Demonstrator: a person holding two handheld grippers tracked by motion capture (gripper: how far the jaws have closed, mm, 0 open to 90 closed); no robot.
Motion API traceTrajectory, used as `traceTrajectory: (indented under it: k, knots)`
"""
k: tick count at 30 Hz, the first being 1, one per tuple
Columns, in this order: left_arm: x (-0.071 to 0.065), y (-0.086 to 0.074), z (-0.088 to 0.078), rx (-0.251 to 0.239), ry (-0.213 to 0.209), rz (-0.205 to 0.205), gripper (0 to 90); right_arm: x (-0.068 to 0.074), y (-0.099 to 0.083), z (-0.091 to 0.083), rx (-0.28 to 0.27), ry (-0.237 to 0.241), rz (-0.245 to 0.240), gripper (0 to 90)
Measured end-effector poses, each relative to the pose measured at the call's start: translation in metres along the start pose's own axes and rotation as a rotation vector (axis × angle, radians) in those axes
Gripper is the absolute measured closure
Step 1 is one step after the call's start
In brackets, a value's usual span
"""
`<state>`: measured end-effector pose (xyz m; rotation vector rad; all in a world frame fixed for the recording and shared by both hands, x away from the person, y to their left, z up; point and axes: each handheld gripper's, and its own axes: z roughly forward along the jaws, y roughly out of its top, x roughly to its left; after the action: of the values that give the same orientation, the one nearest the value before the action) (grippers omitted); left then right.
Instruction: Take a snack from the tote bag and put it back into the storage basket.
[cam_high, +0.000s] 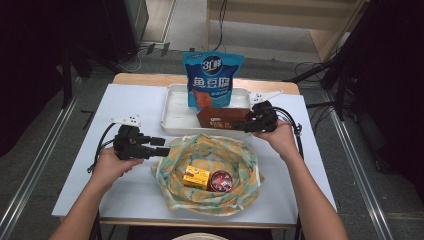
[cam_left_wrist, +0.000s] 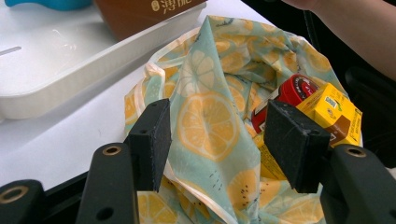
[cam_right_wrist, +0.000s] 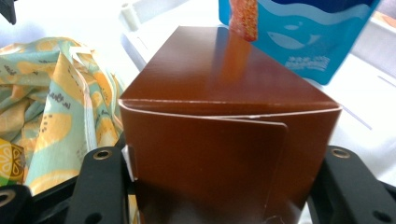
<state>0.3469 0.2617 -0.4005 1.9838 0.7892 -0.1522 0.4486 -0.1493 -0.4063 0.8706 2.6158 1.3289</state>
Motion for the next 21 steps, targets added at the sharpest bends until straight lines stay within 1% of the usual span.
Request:
traceTrajectory:
  k: [1, 8, 12, 14, 16, 18, 19, 20, 21]
  knots:
    - [0.0, 0.0, 0.0, 0.001, 0.001, -0.001, 42.1, 0.001, 0.002, 0.005, -0.001, 0.008, -0.001, 43.8]
    - [0.0, 0.0, 0.001, 0.003, 0.0, -0.001, 42.1, 0.002, 0.009, 0.021, 0.007, 0.028, 0.002, 43.8]
    - [0.0, 0.0, 0.001, 0.003, 0.001, 0.001, 42.1, 0.003, 0.014, 0.032, 0.006, 0.035, -0.008, 43.8]
    - [0.0, 0.0, 0.0, 0.003, 0.002, 0.001, 42.1, 0.002, 0.014, 0.035, 0.0, 0.032, -0.015, 43.8]
    - [0.001, 0.0, -0.001, -0.001, 0.004, 0.001, 42.1, 0.001, 0.013, 0.042, -0.009, 0.044, -0.013, 43.6]
    - [0.001, 0.0, -0.001, 0.0, 0.005, 0.002, 42.1, 0.0, 0.012, 0.043, -0.012, 0.044, -0.012, 43.5]
    - [0.001, 0.0, -0.001, 0.001, 0.006, 0.004, 42.1, 0.0, 0.011, 0.045, -0.007, 0.047, -0.003, 43.4]
    - [0.001, 0.0, -0.001, 0.002, 0.006, 0.003, 42.1, -0.002, 0.01, 0.047, -0.01, 0.047, -0.007, 43.3]
    - [0.001, 0.0, -0.001, 0.001, 0.005, 0.004, 42.1, -0.003, 0.008, 0.05, 0.001, 0.047, 0.005, 42.9]
